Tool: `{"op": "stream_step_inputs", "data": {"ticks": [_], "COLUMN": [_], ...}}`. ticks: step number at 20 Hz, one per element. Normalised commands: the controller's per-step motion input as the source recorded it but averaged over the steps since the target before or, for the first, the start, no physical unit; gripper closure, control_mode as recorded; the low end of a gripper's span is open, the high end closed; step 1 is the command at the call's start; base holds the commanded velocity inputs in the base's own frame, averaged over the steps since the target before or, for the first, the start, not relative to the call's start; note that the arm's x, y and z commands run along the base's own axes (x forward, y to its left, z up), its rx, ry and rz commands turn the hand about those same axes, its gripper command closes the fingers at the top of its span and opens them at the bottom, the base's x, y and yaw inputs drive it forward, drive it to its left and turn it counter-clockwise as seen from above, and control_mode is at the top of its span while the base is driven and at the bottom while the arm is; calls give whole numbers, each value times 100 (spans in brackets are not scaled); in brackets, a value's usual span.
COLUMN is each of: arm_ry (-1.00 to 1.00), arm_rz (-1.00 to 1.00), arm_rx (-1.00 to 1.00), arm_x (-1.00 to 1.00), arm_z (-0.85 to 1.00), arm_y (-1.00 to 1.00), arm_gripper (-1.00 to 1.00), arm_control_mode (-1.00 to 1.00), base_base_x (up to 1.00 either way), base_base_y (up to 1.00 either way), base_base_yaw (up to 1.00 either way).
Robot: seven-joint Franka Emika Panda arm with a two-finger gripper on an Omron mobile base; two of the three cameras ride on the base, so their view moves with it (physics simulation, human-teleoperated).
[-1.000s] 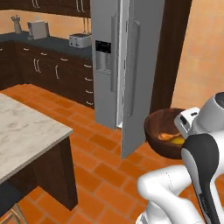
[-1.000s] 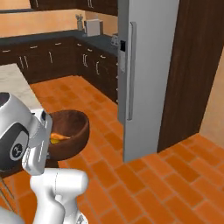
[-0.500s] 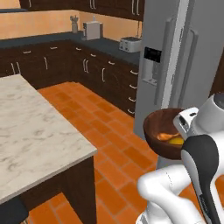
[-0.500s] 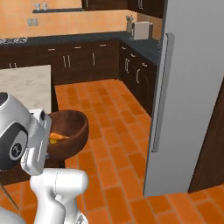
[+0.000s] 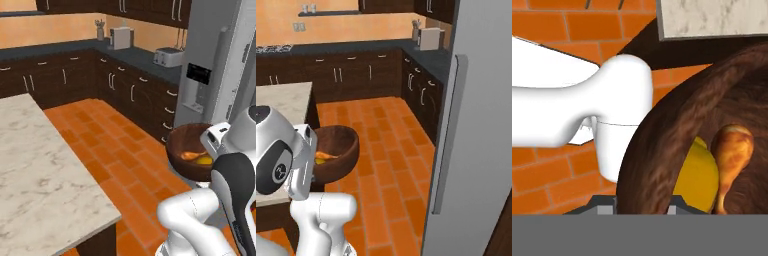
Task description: Pick the chicken drumstick and lemon from their plates and place them in the bowl. Then put the bowl in the fridge.
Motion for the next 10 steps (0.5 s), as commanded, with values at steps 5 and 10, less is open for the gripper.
{"op": "stream_step_inputs", "data": {"ticks": [5, 10], "arm_ry": [0, 0], "arm_rz": [0, 0], "arm_rx": [0, 0], "arm_x": [0, 0], "arm_z": [0, 0], "arm_y": [0, 0], "arm_gripper": [100, 100], "arm_control_mode": [100, 100], "base_base_x": [100, 94], "base_base_y": [-3, -28], "base_base_yaw": [13, 7]}}
